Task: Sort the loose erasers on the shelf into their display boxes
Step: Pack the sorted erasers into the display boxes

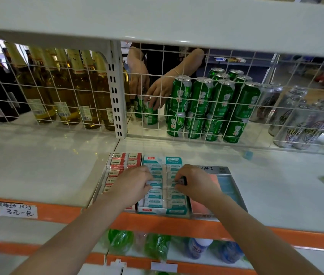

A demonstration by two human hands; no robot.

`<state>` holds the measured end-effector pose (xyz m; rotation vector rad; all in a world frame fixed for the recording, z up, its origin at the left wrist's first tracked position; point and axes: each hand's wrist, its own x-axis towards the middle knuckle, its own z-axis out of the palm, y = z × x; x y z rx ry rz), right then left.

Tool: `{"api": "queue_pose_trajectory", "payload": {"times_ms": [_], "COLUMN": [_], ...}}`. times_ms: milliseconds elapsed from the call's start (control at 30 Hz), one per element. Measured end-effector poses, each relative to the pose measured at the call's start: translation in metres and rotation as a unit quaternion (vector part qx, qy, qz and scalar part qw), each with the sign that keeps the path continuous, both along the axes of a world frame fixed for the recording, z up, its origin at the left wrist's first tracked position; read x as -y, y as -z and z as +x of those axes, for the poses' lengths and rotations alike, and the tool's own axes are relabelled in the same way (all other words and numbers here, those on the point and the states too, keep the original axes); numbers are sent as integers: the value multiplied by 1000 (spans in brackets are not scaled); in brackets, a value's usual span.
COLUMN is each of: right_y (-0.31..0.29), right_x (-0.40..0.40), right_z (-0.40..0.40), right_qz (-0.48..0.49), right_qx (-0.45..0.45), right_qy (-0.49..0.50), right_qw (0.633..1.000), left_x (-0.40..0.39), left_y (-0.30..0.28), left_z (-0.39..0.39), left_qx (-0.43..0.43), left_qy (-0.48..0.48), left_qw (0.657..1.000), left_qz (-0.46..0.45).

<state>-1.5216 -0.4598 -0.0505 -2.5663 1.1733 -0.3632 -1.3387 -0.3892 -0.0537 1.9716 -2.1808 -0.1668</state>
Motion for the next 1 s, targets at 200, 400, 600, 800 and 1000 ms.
{"api": "queue_pose_trajectory", "payload": {"times_ms": [200,400,600,800,1000], "right_y": [3,-9,-14,-12,-4], "right_x": [-2,1,16,23,28], "right_z": [-4,-35,-105,-181,-253], "right_qz": [10,30,25,30,43], "right_qx": [14,36,30,28,12], "right_qy": [1,48,100,161,212], "right_qw": [1000,998,994,986,976], "left_x": [0,5,23,46,73], "left_y": [-1,-9,-21,-20,-16], "left_z": [-5,-33,-92,-156,-225], "left_qx": [-15,-62,-83,-105,-96], "left_qy": [-29,-27,2,49,111], "left_qw": [999,998,997,993,989], "left_qz": [4,-6,1,22,37]}}
